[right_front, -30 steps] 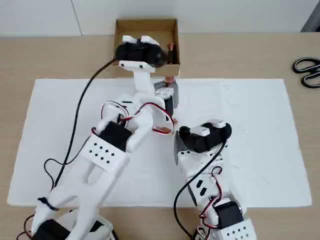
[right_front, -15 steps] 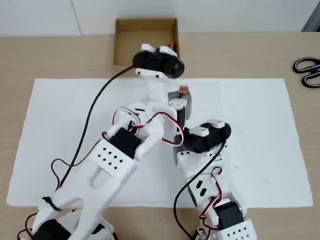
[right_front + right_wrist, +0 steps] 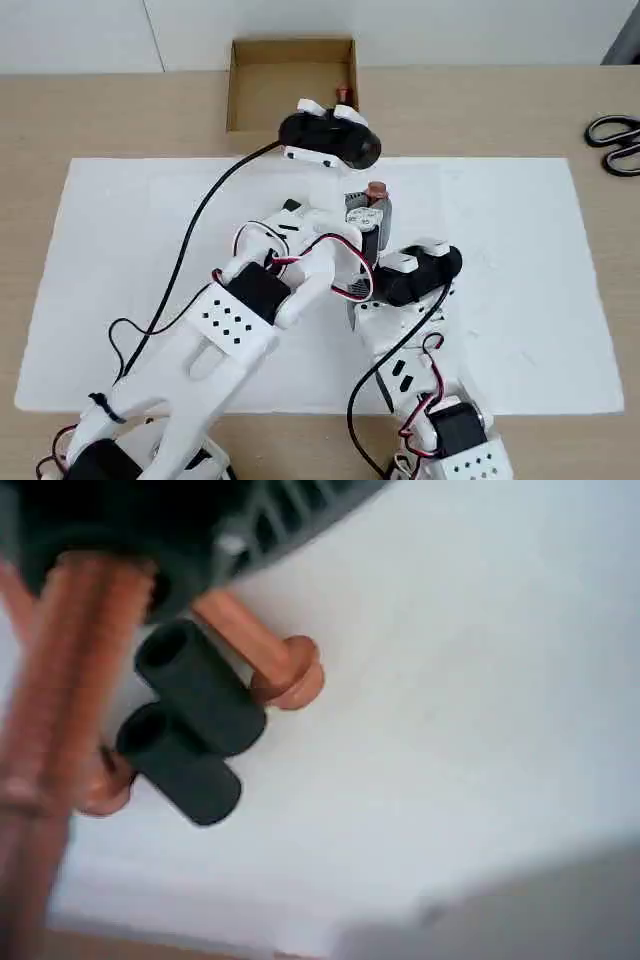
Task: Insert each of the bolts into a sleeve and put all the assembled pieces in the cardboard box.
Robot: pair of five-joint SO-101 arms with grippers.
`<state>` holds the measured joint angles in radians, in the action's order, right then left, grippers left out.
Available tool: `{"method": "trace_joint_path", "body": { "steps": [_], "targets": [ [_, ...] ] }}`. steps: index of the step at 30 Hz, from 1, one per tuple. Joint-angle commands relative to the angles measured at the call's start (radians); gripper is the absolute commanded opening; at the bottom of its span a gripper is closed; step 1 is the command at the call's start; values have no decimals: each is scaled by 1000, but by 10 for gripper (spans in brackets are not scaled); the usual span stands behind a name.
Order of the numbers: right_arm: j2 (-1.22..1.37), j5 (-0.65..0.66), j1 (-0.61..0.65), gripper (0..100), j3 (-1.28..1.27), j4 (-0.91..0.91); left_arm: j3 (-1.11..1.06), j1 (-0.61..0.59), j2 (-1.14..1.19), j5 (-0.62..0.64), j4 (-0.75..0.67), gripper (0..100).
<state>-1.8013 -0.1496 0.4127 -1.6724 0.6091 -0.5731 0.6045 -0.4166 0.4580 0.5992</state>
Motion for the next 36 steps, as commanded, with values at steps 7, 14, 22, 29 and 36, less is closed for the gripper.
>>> {"method": "trace_joint_path", "body": {
  "steps": [7, 14, 22, 29, 36],
  "targets": [
    [-12, -11, 5, 4, 0, -28, -56, 5, -44, 0, -20, 6],
    [-13, -11, -5, 4, -2, -30, -61, 9, -95, 6, 32, 6],
    [-13, -12, -22, 4, -2, -35, -71, 5, -127, 26, 80, 6],
    [-13, -11, -19, 4, 0, -33, -73, 5, -123, 26, 78, 6],
    [-13, -11, -19, 4, 3, -30, -102, 6, -121, 26, 80, 6]
  ]
}}
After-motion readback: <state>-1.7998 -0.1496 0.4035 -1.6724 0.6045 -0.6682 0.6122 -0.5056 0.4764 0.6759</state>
